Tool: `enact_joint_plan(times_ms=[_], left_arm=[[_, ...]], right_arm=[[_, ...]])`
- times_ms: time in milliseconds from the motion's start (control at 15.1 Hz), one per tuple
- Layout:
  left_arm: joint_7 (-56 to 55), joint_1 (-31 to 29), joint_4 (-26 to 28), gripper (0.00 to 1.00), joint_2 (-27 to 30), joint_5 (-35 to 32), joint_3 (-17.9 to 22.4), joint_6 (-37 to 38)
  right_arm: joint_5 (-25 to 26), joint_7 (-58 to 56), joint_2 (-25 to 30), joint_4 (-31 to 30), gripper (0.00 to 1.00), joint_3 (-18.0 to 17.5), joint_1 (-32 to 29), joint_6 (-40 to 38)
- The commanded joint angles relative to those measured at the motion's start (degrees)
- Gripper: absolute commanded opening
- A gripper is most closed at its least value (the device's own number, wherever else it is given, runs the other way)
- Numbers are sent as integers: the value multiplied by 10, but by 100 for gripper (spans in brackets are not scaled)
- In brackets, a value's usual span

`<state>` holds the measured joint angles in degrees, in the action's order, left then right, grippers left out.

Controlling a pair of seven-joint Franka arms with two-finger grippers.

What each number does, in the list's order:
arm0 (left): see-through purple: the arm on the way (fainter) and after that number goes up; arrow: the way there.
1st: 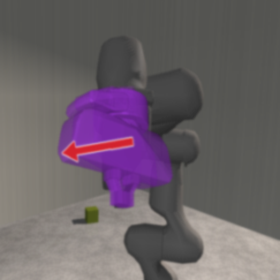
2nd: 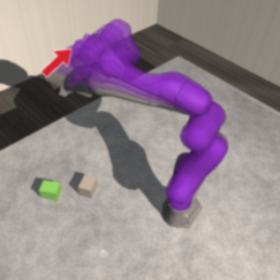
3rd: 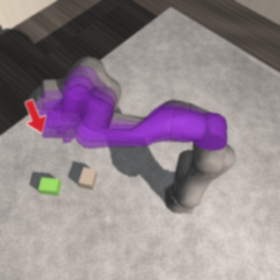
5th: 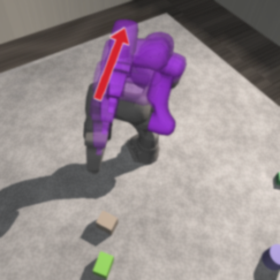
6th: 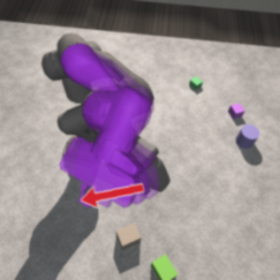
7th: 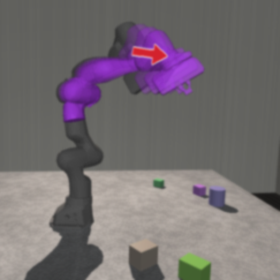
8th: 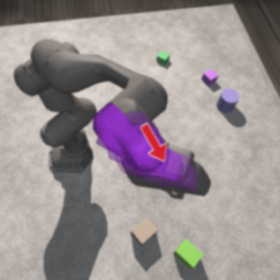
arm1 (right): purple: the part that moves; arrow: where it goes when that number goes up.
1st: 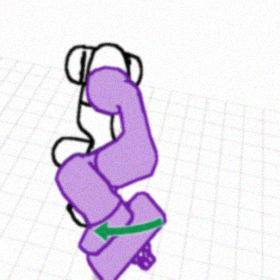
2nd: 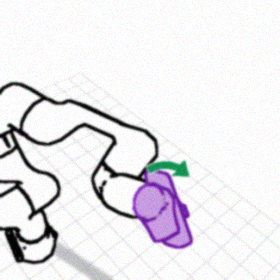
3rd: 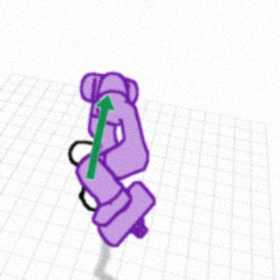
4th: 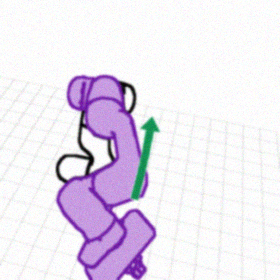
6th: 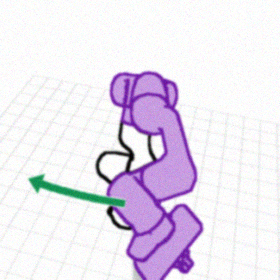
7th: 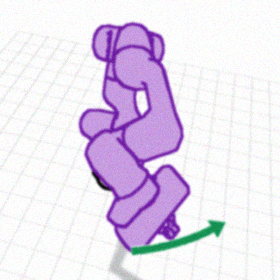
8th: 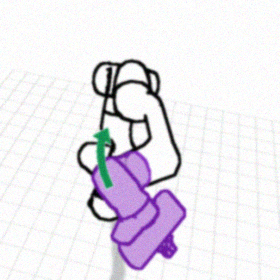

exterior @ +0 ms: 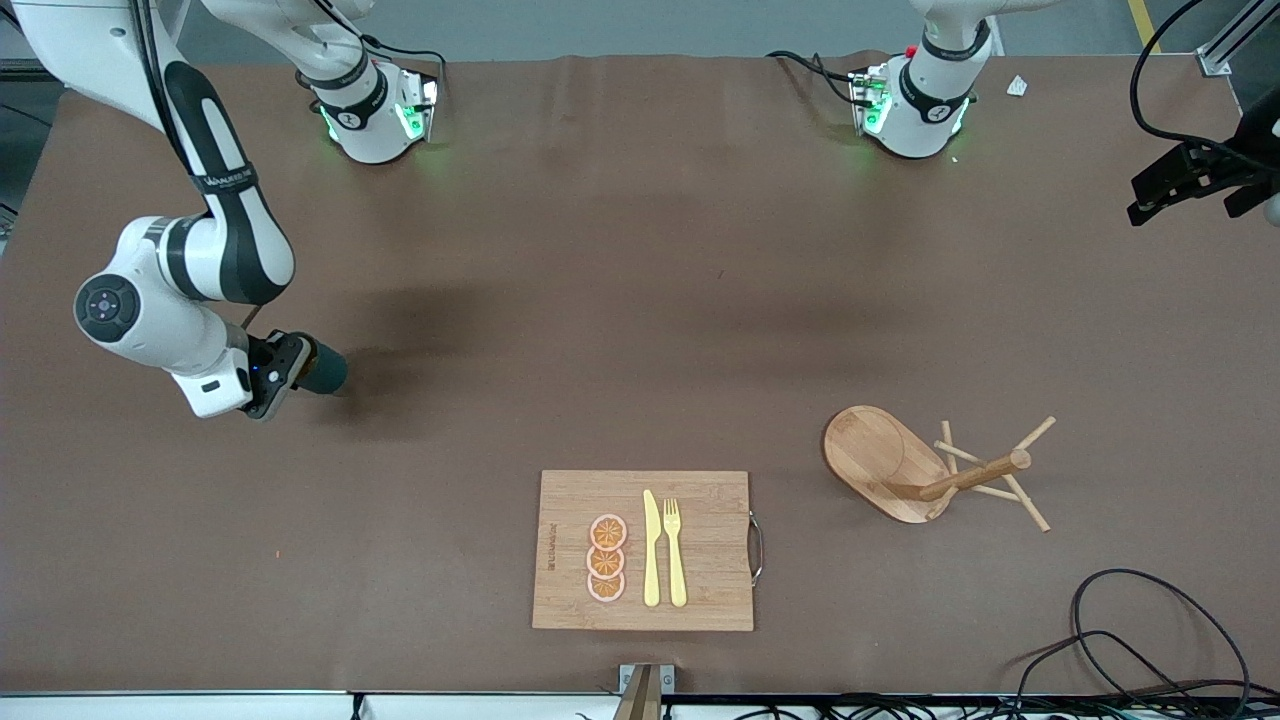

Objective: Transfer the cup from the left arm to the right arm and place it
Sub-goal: 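Carry the cup with the right gripper away from the cutting board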

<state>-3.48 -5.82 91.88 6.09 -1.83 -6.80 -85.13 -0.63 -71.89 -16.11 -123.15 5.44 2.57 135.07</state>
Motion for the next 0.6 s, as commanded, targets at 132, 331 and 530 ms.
enact_joint_plan(times_ms=[132, 331, 530], left_arm=[[12, 19, 13, 100, 15, 7, 0, -6], [12, 41, 8, 100, 16, 8, 1, -6], [11, 55, 8, 100, 15, 9, 8, -6]], right_arm=[[35, -67, 53, -59, 0, -10, -42, 32], [49, -73, 53, -87, 0, -10, -49, 89], [50, -73, 49, -105, 0, -9, -49, 135]])
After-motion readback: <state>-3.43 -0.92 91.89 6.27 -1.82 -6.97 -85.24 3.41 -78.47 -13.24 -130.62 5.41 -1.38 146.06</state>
